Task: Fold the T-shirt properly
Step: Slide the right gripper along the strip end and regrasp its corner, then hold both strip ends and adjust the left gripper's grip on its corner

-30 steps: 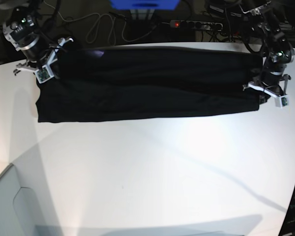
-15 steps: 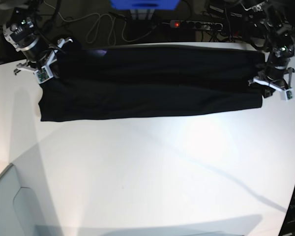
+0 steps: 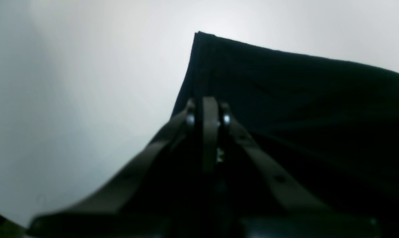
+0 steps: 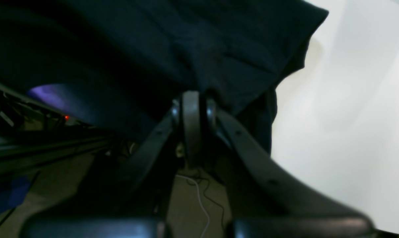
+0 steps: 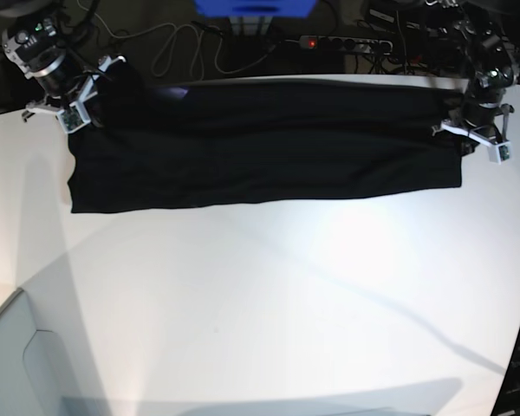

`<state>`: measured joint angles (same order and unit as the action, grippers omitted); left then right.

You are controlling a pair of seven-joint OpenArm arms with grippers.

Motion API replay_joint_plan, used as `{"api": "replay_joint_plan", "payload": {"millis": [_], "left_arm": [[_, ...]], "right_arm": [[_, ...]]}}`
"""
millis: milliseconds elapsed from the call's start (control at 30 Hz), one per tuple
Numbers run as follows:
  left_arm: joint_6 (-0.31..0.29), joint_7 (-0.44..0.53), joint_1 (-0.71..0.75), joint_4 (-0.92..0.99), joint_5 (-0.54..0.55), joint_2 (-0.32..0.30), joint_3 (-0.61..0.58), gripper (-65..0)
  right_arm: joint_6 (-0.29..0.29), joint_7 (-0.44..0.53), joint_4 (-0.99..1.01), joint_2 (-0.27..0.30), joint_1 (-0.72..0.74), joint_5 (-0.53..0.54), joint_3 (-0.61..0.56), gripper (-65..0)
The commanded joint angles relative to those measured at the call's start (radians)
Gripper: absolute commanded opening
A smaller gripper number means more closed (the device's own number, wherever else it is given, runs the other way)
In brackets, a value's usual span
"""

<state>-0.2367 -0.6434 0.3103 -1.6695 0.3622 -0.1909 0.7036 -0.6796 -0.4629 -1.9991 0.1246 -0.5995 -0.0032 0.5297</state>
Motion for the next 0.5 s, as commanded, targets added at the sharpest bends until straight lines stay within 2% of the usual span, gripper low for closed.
{"api": "replay_joint_plan", "payload": {"millis": [0, 200, 467], "left_arm": [[0.003, 0.021, 0.000, -0.016, 0.010, -0.012, 0.008, -65.0], [0.003, 0.017, 0.008, -0.024, 0.010, -0.012, 0.006, -65.0], [0.003, 0.017, 0.014, -0.027, 0.010, -0.012, 0.008, -65.0]], "right_arm": [[-0.019, 0.031, -0.018, 0.008, -0.006, 0.009, 0.010, -64.8], [-0.019, 0.054, -0.016, 0.004, -0.018, 0.013, 0.057, -64.8], [-0.019, 0.046, -0.012, 0.008, -0.007, 0.009, 0.062, -64.8]]}}
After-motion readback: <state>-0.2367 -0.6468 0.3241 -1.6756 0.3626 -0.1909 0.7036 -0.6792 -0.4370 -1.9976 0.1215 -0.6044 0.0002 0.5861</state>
